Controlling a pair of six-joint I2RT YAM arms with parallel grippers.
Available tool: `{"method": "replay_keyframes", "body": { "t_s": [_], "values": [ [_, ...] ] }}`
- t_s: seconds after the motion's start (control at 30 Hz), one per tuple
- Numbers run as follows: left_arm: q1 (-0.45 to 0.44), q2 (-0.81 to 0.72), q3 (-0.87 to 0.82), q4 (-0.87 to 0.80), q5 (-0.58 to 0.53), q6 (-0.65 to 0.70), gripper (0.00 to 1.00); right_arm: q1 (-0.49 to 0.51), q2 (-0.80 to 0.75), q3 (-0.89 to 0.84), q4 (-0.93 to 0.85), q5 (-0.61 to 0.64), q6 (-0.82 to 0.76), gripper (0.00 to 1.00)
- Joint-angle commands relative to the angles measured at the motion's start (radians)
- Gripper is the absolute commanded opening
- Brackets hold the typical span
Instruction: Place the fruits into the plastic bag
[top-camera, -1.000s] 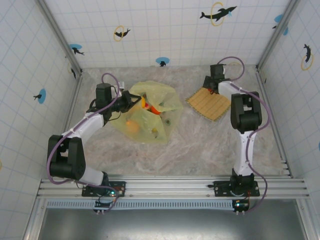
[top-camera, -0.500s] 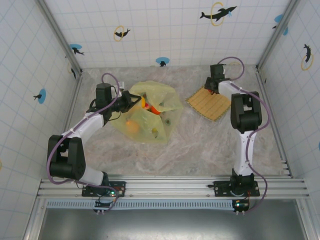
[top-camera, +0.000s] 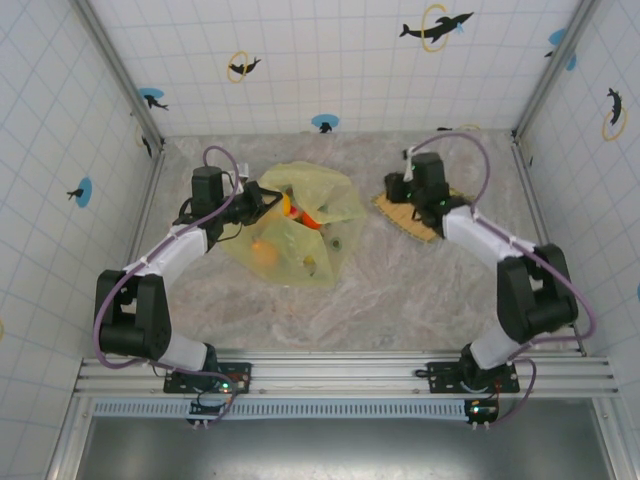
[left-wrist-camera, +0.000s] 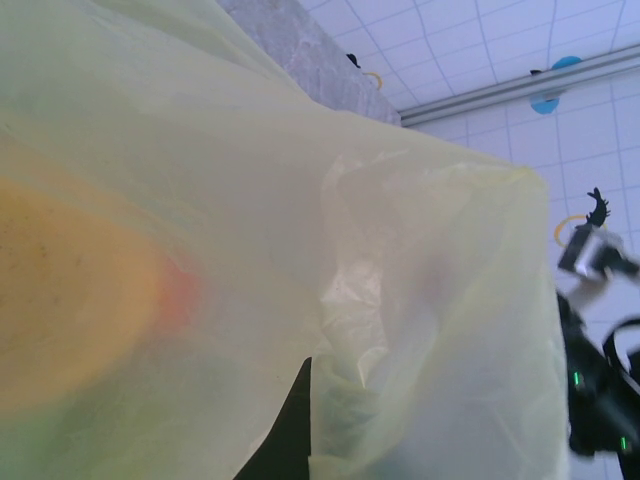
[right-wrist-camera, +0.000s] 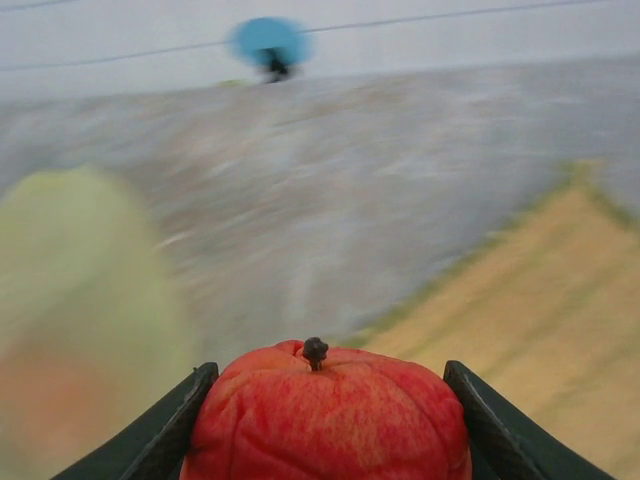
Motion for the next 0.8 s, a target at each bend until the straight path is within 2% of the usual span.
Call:
{"method": "replay_keyframes", "body": {
  "t_s": [0.0, 0.2, 0.53, 0.77],
  "values": [
    [-0.004, -0.005, -0.01, 0.001, 0.011, 0.001, 0.0, 0.082, -0.056, -0.107, 0.138, -0.126, -0.049, 0.57],
    [-0.003, -0.01, -0.01, 0.002, 0.008, 0.003, 0.0, 0.237, -0.019, -0.178, 0.215, -0.129, -0.123, 0.57],
    [-0.004, -0.01, -0.009, 0.002, 0.011, 0.003, 0.0, 0.307, 0.185, -0.092, 0.294, -0.134, -0.099, 0.56],
    [-0.003, -0.016, -0.01, 0.004, 0.013, 0.001, 0.0, 0.338, 0.292, -0.011, 0.346, -0.237, -0.034, 0.55]
  ]
}}
